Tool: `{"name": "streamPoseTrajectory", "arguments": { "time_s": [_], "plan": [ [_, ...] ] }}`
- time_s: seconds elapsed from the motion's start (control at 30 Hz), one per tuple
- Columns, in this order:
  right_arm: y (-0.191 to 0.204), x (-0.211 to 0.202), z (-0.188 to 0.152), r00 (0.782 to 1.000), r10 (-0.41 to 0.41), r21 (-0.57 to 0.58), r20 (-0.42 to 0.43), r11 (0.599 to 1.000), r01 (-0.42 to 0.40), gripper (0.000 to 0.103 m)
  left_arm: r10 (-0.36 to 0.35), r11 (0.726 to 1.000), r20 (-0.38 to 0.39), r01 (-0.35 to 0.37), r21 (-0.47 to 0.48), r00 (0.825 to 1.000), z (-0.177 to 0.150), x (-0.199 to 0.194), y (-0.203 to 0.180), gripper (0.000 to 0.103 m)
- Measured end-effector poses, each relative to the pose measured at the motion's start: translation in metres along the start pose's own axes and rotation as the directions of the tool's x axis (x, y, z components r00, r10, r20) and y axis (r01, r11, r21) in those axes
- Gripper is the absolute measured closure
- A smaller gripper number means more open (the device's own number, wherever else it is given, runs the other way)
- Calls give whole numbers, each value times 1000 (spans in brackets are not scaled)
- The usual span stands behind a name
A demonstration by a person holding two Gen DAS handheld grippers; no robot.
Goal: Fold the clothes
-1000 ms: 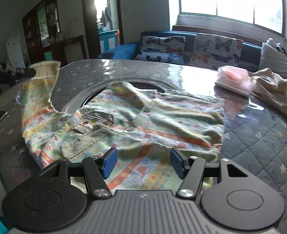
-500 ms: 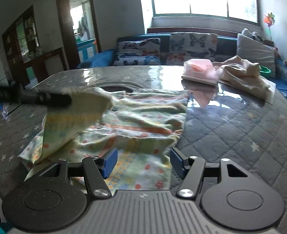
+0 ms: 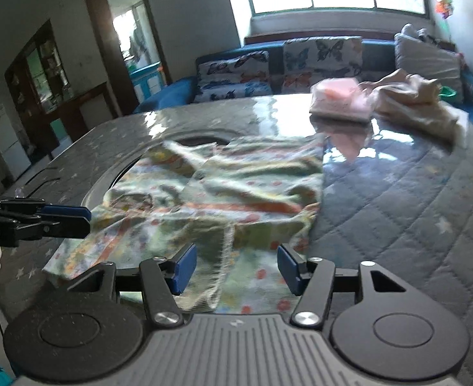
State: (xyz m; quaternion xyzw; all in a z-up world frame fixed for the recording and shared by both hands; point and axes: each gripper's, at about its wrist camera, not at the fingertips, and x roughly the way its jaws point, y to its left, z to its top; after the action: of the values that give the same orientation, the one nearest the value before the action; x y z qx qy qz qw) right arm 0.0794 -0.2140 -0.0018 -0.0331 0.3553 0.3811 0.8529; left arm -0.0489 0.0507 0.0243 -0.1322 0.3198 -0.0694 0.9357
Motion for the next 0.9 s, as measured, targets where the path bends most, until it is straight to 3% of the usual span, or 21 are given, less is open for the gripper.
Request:
{"name": "streamPoseTrajectory", "arguments": {
  "time_s": [0.23,0.33,0.4,0.53,0.6,0.7,0.9],
  "plan": [
    [9,33,5,997,33,-4,-63,999,-33,53,112,989,-17,-113,-91,994,-13,-19,48,61],
    [12,42,5,996,33,-10,-82,999,-34,58,113,988,-32,-116,-99,993,-19,-24,56,61],
    [14,43,6,995,35,-16,-89,999,-36,70,117,988,-41,-120,-91,992,-22,-24,58,61],
    [19,44,7,994,33,-32,-102,999,-36,82,112,990,-17,-113,-87,994,-17,-24,59,61],
    [21,44,7,995,27,-41,-97,999,-31,92,107,991,3,-106,-84,994,-11,-23,58,61],
    [25,41,8,997,12,-64,-80,998,-17,97,99,993,22,-98,-70,995,-1,-16,54,61],
    [39,19,18,1000,-24,-130,-12,991,22,97,73,997,16,-73,-9,997,9,2,45,61]
  ]
}}
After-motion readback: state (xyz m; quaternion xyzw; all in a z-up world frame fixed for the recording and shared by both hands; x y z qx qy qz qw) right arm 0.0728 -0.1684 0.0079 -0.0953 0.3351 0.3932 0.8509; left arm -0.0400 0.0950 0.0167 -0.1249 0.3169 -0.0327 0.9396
